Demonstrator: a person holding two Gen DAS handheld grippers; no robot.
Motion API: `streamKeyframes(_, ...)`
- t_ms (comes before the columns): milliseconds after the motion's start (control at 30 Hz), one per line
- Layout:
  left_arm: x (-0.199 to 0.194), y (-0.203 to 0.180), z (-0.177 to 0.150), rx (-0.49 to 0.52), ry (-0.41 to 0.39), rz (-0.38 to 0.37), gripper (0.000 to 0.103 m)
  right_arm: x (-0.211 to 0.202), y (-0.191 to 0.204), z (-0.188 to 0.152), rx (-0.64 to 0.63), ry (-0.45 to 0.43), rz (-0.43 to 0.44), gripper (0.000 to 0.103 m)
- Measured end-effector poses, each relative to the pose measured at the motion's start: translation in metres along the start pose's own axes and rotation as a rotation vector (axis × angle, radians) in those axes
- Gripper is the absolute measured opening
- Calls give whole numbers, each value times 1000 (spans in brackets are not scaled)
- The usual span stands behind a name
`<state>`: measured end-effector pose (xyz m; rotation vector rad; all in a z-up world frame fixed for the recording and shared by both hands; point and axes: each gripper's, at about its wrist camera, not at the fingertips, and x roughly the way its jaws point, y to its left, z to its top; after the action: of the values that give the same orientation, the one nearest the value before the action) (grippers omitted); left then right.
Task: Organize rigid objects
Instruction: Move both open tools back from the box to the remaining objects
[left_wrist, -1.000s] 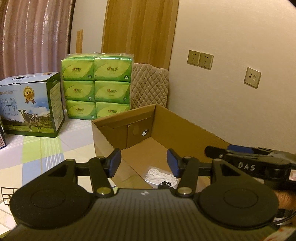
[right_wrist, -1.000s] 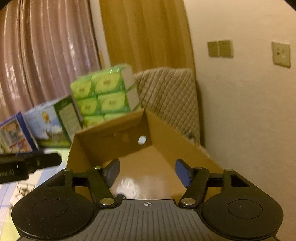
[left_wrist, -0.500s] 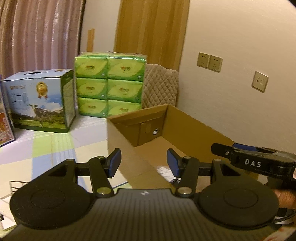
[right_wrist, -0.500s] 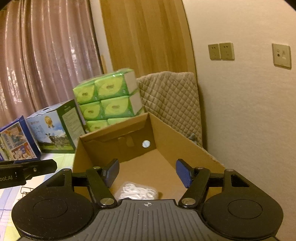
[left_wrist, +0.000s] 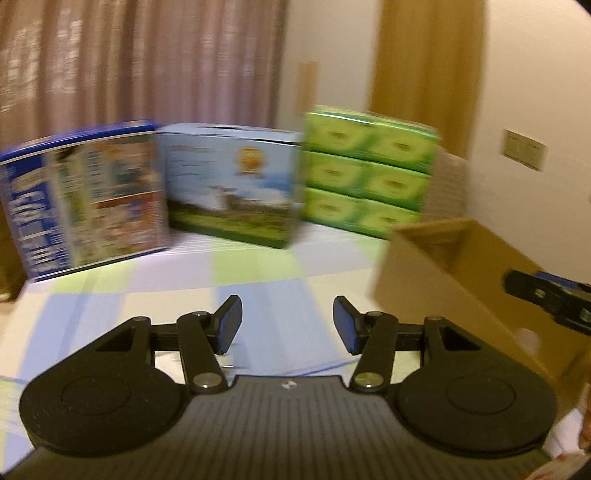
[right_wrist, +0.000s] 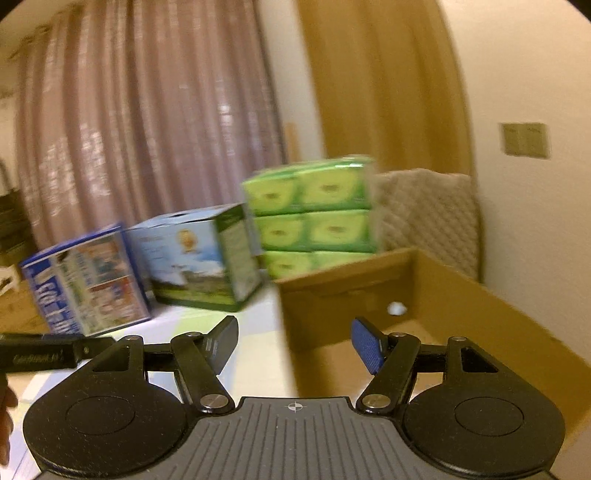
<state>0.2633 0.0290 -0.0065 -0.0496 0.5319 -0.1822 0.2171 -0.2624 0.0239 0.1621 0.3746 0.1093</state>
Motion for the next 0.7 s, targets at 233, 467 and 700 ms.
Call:
streamKeyframes(233, -17, 83, -10, -101, 6, 171, 53, 24, 63, -18, -114, 54, 131, 65)
streamKeyframes(467, -14, 123, -33, -82, 72, 254, 53, 49, 99, -43, -203, 157, 230, 65)
streamKeyframes(700, -7, 145, -59, -46, 154, 265, 53, 75, 132, -63, -286, 248, 339, 65)
